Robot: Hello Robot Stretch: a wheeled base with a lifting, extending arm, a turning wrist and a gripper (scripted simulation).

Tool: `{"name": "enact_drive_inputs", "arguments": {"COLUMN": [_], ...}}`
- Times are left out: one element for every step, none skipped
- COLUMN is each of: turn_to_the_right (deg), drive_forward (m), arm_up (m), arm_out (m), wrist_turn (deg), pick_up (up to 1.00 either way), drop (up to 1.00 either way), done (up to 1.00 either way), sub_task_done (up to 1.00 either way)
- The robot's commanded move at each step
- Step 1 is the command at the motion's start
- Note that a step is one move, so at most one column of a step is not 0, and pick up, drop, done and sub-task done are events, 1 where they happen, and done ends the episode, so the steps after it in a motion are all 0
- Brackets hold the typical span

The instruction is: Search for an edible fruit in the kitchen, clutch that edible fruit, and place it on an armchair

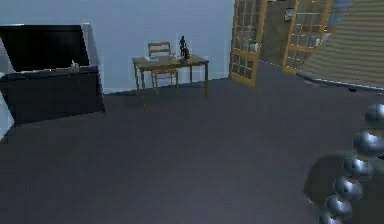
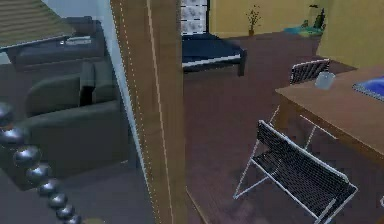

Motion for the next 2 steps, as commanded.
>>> {"name": "enact_drive_inputs", "arguments": {"turn_to_the_right": [0.0, 24.0], "drive_forward": [0.60, 0.00], "arm_up": [0.00, 0.00], "arm_out": [0.00, 0.00], "wrist_turn": [0.0, 0.0], "pick_up": [0.00, 0.00], "drop": [0.00, 0.00], "done": [0.00, 0.00], "sub_task_done": [0.00, 0.00]}}
